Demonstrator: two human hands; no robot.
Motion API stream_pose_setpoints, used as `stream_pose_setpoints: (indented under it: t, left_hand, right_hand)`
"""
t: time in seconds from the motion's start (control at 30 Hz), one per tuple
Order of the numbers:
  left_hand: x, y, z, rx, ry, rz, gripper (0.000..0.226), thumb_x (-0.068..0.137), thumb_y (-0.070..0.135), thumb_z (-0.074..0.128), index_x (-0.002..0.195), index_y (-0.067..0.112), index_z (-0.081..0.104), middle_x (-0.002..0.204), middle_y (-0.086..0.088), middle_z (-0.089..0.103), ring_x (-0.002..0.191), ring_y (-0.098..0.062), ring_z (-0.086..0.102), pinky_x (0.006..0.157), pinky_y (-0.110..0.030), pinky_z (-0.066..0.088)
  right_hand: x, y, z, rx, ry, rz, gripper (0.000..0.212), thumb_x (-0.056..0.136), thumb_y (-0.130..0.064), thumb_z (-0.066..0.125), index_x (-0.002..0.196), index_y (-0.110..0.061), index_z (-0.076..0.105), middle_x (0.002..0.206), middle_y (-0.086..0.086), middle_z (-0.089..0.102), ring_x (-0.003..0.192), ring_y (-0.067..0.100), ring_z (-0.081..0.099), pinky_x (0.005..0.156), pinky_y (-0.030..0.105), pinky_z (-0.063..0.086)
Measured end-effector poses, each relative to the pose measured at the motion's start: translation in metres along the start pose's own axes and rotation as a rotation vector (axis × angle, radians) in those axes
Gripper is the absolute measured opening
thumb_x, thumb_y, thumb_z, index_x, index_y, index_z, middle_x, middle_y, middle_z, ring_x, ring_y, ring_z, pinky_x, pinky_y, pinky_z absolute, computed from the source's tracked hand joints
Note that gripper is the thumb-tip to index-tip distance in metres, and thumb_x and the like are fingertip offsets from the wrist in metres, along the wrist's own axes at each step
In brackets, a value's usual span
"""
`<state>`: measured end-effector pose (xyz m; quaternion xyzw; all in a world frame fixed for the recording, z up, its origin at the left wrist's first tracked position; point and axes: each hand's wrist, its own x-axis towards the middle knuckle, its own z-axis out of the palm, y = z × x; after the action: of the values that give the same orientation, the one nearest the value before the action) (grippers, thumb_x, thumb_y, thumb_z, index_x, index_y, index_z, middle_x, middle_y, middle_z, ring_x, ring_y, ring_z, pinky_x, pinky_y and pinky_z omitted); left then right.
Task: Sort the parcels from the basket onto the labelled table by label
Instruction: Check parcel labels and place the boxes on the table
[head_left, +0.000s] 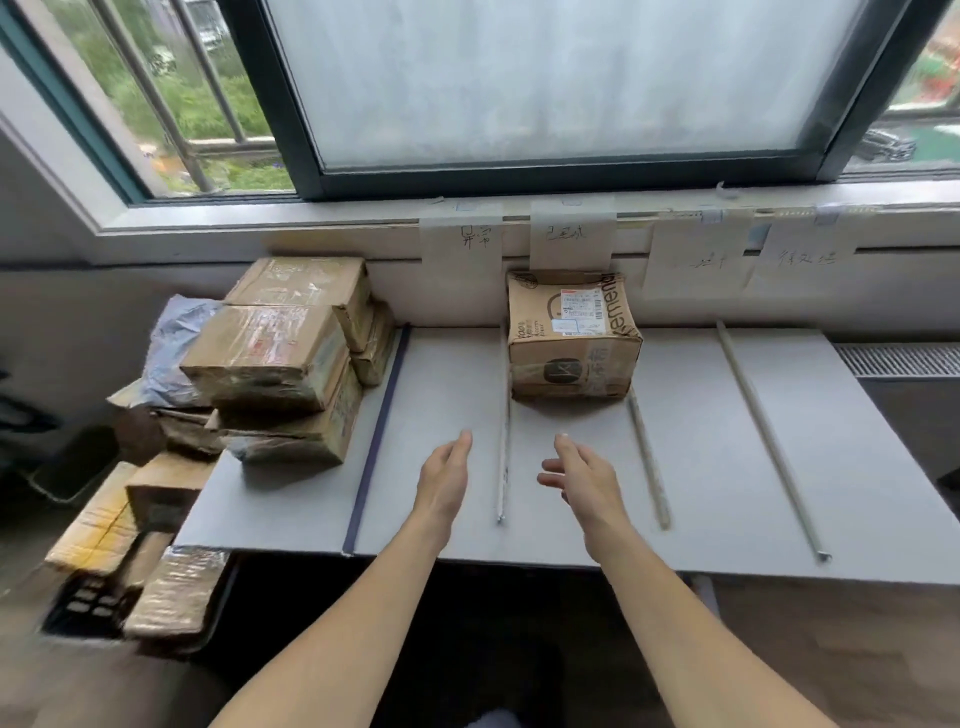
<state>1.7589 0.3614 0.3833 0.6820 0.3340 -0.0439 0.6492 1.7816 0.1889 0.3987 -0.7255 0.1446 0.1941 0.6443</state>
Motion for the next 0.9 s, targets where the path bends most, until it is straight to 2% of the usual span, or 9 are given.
stream_pose_setpoints:
  t: [0.13, 0.2, 0.27, 0.37, 0.53, 0.67, 0.73, 0.83, 0.9]
  left_hand:
    - [-0.026, -0.010, -0.042, -0.010, 0.041, 0.017, 0.060, 0.101, 0.060, 0.051, 0.142, 0.016, 0.054, 0.142, 0.000, 0.055, 0.135, -0.021, 0.051, 0.119, -0.048, 0.038]
    - [-0.034, -0.013, -0.063, -0.016, 0.071, 0.028, 0.057, 0.100, 0.060, 0.051, 0.139, 0.018, 0.055, 0.139, 0.001, 0.055, 0.134, -0.021, 0.051, 0.119, -0.049, 0.038]
    - [-0.039, -0.014, -0.088, -0.035, 0.092, 0.042, 0.039, 0.102, 0.057, 0.051, 0.122, 0.024, 0.059, 0.131, 0.002, 0.056, 0.128, -0.019, 0.053, 0.118, -0.047, 0.039]
    - [-0.043, -0.015, -0.127, -0.087, 0.128, 0.050, 0.023, 0.104, 0.051, 0.051, 0.107, 0.029, 0.057, 0.122, 0.005, 0.060, 0.113, -0.014, 0.057, 0.108, -0.039, 0.043]
    - [-0.027, -0.010, -0.190, -0.100, 0.214, 0.062, 0.041, 0.103, 0.051, 0.052, 0.127, 0.018, 0.058, 0.119, 0.006, 0.060, 0.115, -0.017, 0.052, 0.109, -0.040, 0.041]
    - [0.011, -0.005, -0.244, -0.130, 0.261, 0.066, 0.062, 0.102, 0.054, 0.053, 0.149, 0.013, 0.048, 0.147, 0.001, 0.053, 0.136, -0.020, 0.047, 0.112, -0.034, 0.036]
    - [0.036, 0.000, -0.272, -0.181, 0.286, 0.053, 0.067, 0.102, 0.054, 0.054, 0.153, 0.012, 0.044, 0.151, 0.000, 0.049, 0.139, -0.022, 0.046, 0.119, -0.041, 0.035]
    - [0.081, 0.008, -0.316, -0.299, 0.288, 0.005, 0.052, 0.102, 0.052, 0.055, 0.140, 0.018, 0.053, 0.130, 0.003, 0.059, 0.120, -0.016, 0.056, 0.114, -0.042, 0.041]
    - [0.106, 0.018, -0.344, -0.383, 0.258, -0.021, 0.028, 0.103, 0.050, 0.054, 0.116, 0.025, 0.061, 0.108, 0.006, 0.060, 0.093, -0.009, 0.056, 0.092, -0.036, 0.047]
  right_hand:
    - [-0.035, 0.012, 0.034, 0.029, -0.066, -0.015, 0.032, 0.108, -0.044, 0.047, 0.122, -0.018, 0.060, 0.114, 0.004, 0.067, 0.100, 0.017, 0.070, 0.080, 0.030, 0.046]
    - [-0.046, 0.014, 0.051, 0.018, -0.090, -0.023, 0.037, 0.107, -0.045, 0.047, 0.122, -0.015, 0.062, 0.114, 0.006, 0.068, 0.099, 0.019, 0.071, 0.086, 0.033, 0.048]
    - [-0.053, 0.011, 0.069, 0.003, -0.114, -0.032, 0.039, 0.107, -0.047, 0.047, 0.123, -0.015, 0.062, 0.114, 0.006, 0.068, 0.101, 0.019, 0.070, 0.094, 0.037, 0.047]
    - [-0.061, 0.005, 0.099, -0.015, -0.159, -0.053, 0.038, 0.106, -0.050, 0.047, 0.120, -0.018, 0.061, 0.115, 0.005, 0.068, 0.102, 0.019, 0.070, 0.094, 0.037, 0.046]
    - [-0.056, -0.008, 0.158, -0.061, -0.218, -0.050, 0.040, 0.104, -0.056, 0.048, 0.111, -0.020, 0.063, 0.115, 0.003, 0.067, 0.109, 0.017, 0.066, 0.100, 0.039, 0.046]
    - [-0.043, -0.020, 0.217, -0.090, -0.235, -0.047, 0.033, 0.104, -0.054, 0.048, 0.098, -0.025, 0.062, 0.112, 0.001, 0.065, 0.115, 0.020, 0.061, 0.104, 0.041, 0.046]
    - [-0.030, -0.028, 0.247, -0.096, -0.225, -0.042, 0.036, 0.105, -0.053, 0.048, 0.103, -0.021, 0.064, 0.114, -0.001, 0.065, 0.117, 0.021, 0.060, 0.109, 0.044, 0.046]
    - [-0.007, -0.045, 0.292, -0.104, -0.182, -0.036, 0.040, 0.105, -0.051, 0.049, 0.115, -0.016, 0.064, 0.109, -0.002, 0.064, 0.117, 0.025, 0.060, 0.108, 0.044, 0.048]
    - [0.007, -0.059, 0.316, -0.100, -0.121, -0.041, 0.040, 0.105, -0.047, 0.051, 0.120, -0.013, 0.064, 0.105, -0.005, 0.063, 0.113, 0.021, 0.061, 0.101, 0.040, 0.049]
